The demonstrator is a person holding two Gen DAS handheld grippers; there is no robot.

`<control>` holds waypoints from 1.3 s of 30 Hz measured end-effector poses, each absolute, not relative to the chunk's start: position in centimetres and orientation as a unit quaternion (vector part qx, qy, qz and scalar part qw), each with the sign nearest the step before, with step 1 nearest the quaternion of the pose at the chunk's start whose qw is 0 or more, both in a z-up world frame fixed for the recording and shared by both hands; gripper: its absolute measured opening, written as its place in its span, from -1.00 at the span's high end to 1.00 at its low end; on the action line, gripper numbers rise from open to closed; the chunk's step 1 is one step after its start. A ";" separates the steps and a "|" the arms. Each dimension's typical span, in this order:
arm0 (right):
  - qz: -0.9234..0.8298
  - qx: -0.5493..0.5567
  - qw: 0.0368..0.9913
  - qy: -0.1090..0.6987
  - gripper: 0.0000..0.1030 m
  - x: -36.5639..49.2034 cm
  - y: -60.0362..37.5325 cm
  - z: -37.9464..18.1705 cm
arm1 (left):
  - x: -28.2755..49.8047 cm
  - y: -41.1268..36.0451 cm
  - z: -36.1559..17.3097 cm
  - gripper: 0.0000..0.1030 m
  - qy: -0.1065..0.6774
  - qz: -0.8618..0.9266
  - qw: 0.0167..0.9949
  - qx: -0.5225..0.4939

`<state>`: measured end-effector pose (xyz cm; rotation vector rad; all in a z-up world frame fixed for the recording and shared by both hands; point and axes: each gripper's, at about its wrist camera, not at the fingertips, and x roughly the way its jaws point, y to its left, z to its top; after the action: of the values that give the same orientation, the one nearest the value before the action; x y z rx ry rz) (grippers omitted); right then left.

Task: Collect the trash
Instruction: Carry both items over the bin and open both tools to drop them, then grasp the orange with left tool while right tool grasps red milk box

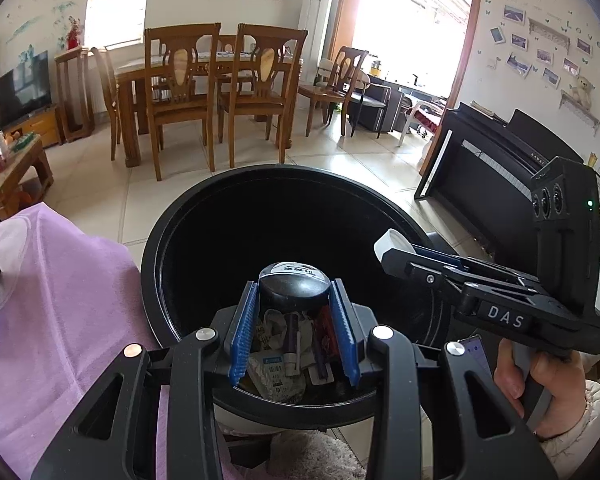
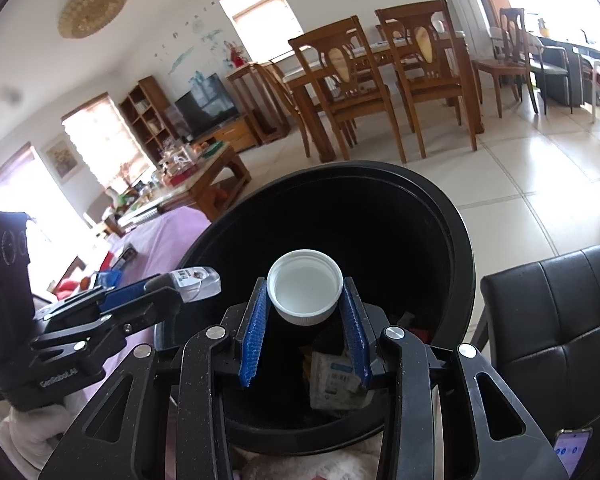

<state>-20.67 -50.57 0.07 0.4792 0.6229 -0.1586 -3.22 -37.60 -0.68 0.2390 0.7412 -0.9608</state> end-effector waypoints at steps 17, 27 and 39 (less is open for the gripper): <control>-0.090 0.234 0.914 0.319 0.29 -19.0 -50.8 -1.6 | -2.2 -38.8 -1.5 0.28 0.373 -0.452 0.801 0.124; -0.090 0.226 0.916 0.320 -0.13 -19.1 -50.3 -1.1 | -3.3 -37.0 -0.3 -0.06 0.355 -0.451 0.810 0.124; -0.045 0.177 0.928 0.326 -0.19 -15.5 -44.0 1.4 | -0.9 -27.3 2.0 -0.40 0.338 -0.398 0.851 0.060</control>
<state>-15.50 -44.02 1.43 0.3622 0.6680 -0.0926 -0.93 -27.30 2.03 0.1259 0.7123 -0.8371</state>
